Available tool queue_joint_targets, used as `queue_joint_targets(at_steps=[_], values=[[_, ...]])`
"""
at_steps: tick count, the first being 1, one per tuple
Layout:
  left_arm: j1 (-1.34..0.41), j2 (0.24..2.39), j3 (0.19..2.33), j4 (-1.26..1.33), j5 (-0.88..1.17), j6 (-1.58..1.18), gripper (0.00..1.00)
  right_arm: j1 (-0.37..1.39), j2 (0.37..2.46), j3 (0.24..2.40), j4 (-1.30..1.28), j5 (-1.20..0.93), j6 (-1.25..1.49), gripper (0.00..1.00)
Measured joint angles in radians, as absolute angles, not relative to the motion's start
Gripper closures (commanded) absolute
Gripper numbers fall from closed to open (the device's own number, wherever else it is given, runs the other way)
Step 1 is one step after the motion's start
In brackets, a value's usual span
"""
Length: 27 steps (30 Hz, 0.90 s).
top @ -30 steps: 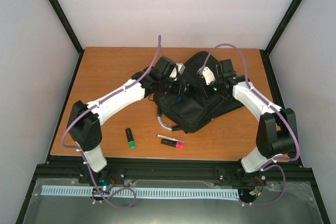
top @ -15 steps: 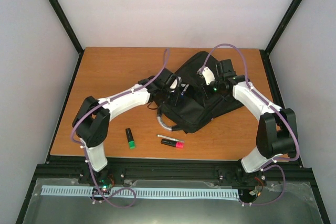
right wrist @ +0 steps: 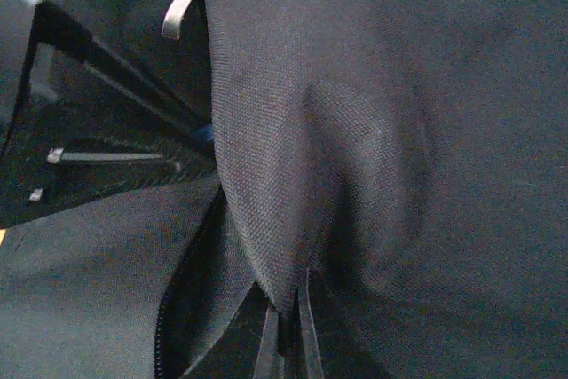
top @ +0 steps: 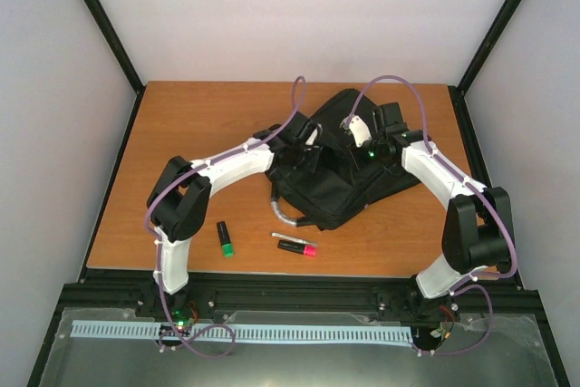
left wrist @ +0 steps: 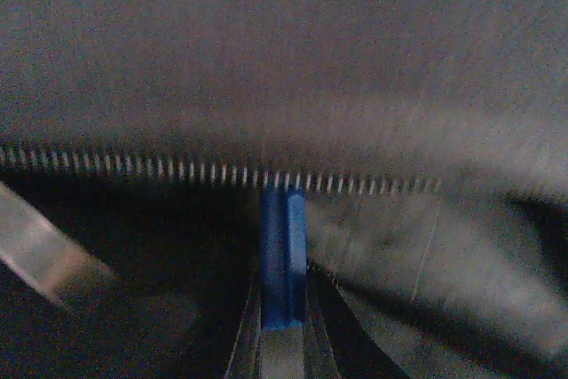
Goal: Pack the student bag
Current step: Place the stationery in the student bag.
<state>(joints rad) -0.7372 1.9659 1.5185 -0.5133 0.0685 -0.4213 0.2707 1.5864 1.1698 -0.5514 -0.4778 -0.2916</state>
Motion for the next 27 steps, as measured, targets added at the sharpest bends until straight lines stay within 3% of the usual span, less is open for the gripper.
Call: queue_joint_targets(at_steps=[12,18,27], values=[[-0.737,2.085,1.656,-0.464,0.031,-0.421,0.94,0.271,1.589,1.170,-0.551,-0.478,-0.292,0.97],[-0.738,2.091,1.658,-0.468,0.028,-0.432,0.65,0.271,1.589,1.170,-0.552,-0.478,-0.295,0.97],[-0.738,1.956,1.604,-0.526,0.059,-0.447,0.49,0.271,1.591,1.170,-0.553,-0.480,-0.295,0.97]])
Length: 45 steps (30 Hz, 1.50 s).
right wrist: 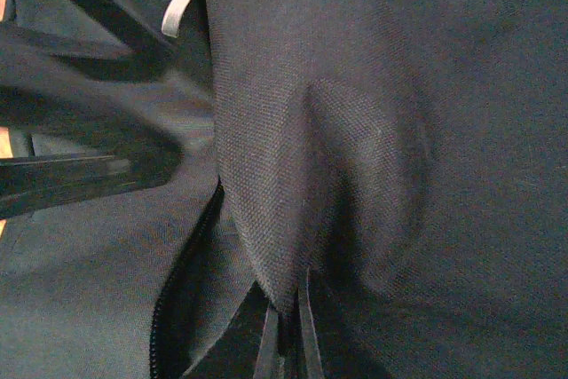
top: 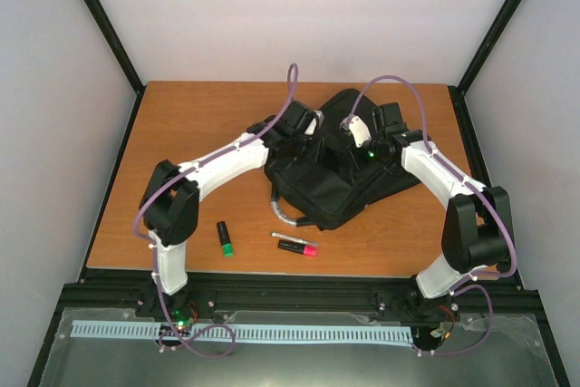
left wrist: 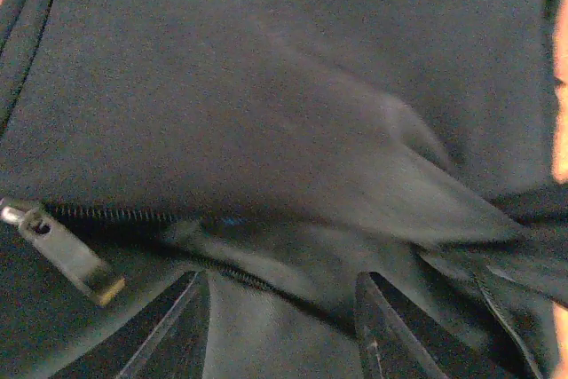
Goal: Pack the student bag
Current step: Place the stationery in the student bag, then pick up the stationery from the center of the board.
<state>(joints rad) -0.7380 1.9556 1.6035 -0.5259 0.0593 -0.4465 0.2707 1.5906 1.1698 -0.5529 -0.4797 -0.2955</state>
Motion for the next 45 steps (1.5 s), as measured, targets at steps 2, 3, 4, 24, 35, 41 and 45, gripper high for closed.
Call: queue_joint_targets(at_steps=[2,3,4,24,35,41,45], values=[[-0.738,1.901,1.580,-0.528,0.087,-0.448,0.17,0.271,1.590,1.170,-0.553,-0.480,-0.295,0.97],[-0.738,1.859,1.548,-0.524,0.104,-0.452,0.02,0.271,1.591,1.170,-0.553,-0.480,-0.296,0.97],[-0.739,1.825,1.517,-0.524,0.112,-0.451,0.00,0.271,1.591,1.170,-0.553,-0.480,-0.296,0.97],[-0.812,1.456,1.081,-0.741,-0.241,-0.410,0.00,0.271,1.591,1.170,-0.559,-0.488,-0.307,0.97],[-0.976,1.500,1.156,-0.731,-0.326,-0.292,0.00,0.271,1.591,1.170,-0.567,-0.495,-0.317,0.97],[-1.079,1.421,0.979,-0.672,-0.200,-0.175,0.01,0.271,1.591,1.170,-0.570,-0.500,-0.318,0.97],[-1.077,1.380,0.970,-0.642,-0.125,-0.118,0.22,0.271,1.591,1.170,-0.572,-0.503,-0.321,0.97]])
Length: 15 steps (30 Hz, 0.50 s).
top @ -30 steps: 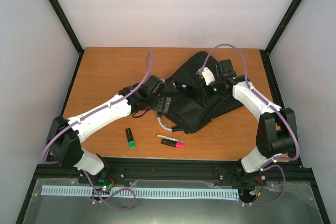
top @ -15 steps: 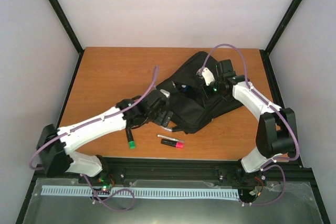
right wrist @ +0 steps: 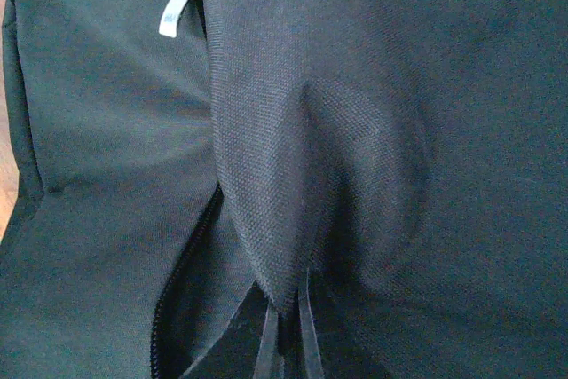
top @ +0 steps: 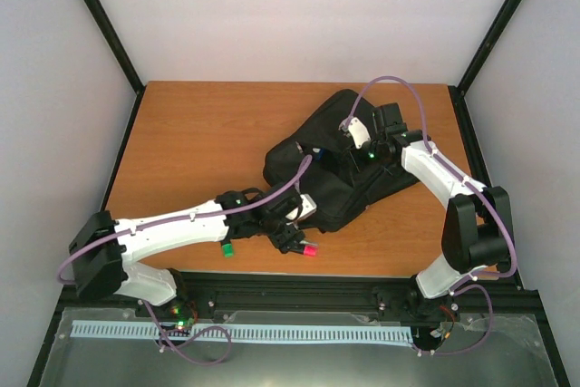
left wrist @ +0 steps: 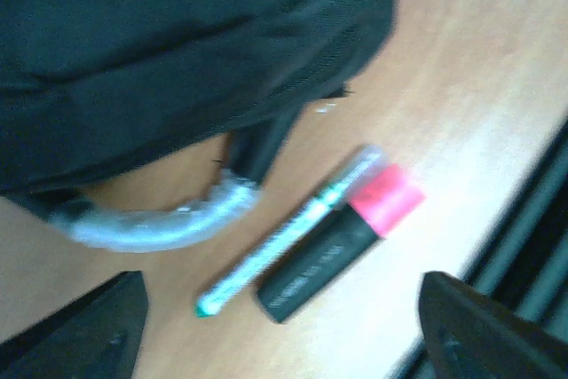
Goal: Pack the student bag
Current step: Pick up the stationery from the center of the board.
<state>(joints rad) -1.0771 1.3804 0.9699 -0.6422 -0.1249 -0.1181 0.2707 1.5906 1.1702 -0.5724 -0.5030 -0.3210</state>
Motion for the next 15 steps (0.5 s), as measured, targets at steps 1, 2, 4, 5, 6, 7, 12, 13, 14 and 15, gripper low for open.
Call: queue_joint_targets(at_steps=[1,2,4,5,6,7,12,13,14,15], values=[[-1.077,1.377,0.970,-0.640,-0.096,-0.100,0.29,0.271,1.591,1.170,-0.572,-0.504,-0.322,0.97],[-1.078,1.377,0.970,-0.640,-0.062,-0.080,0.35,0.271,1.591,1.170,-0.572,-0.505,-0.323,0.97],[-1.080,1.388,0.970,-0.644,-0.010,-0.056,0.44,0.271,1.591,1.170,-0.574,-0.506,-0.325,0.97],[-1.082,1.398,0.970,-0.646,0.010,-0.044,0.46,0.271,1.591,1.170,-0.574,-0.506,-0.325,0.97],[-1.085,1.414,0.970,-0.649,0.030,-0.030,0.47,0.271,1.591,1.170,-0.574,-0.507,-0.326,0.97],[-1.089,1.428,0.971,-0.652,0.038,-0.024,0.47,0.271,1.591,1.170,-0.575,-0.507,-0.326,0.97],[-1.121,1.531,0.976,-0.667,0.046,0.014,0.47,0.271,1.591,1.171,-0.577,-0.509,-0.327,0.97],[-1.127,1.544,0.976,-0.670,0.043,0.019,0.49,0.271,1.591,1.171,-0.577,-0.509,-0.327,0.97],[-1.135,1.559,0.979,-0.677,0.037,0.025,0.50,0.271,1.591,1.171,-0.577,-0.509,-0.328,0.97],[-1.140,1.573,0.984,-0.682,0.033,0.027,0.50,0.271,1.591,1.171,-0.578,-0.509,-0.329,0.97]])
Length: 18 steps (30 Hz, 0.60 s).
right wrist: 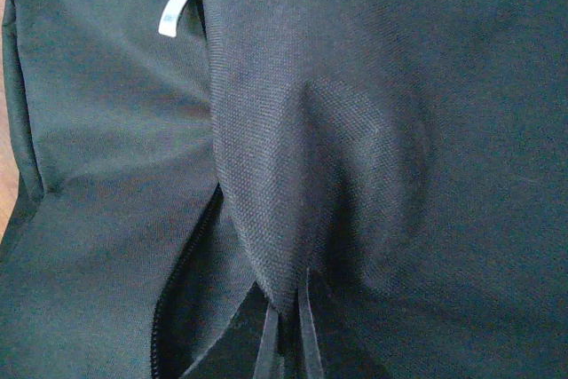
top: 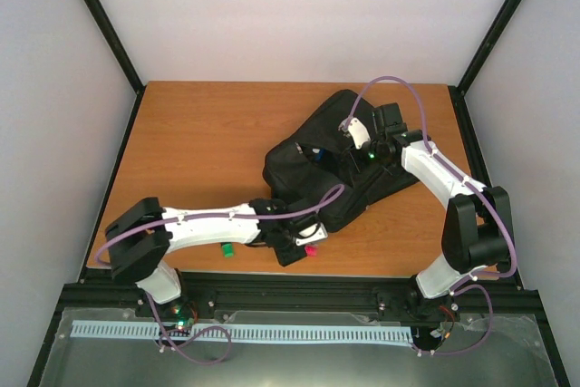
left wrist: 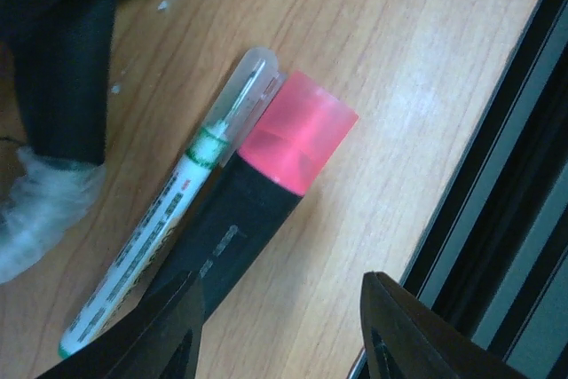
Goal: Pack the student bag
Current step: Pick up the stationery from the center of the board.
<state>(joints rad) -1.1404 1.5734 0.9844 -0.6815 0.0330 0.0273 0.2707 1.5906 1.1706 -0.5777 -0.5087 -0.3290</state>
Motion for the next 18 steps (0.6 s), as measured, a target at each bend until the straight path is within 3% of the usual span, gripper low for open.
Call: queue_joint_targets(at_steps=[18], values=[[-1.196,1.727,1.061,-0.685,-0.053,0.027,0.55,0.271,1.591,1.171,-0.580,-0.509,-0.333,0.97]])
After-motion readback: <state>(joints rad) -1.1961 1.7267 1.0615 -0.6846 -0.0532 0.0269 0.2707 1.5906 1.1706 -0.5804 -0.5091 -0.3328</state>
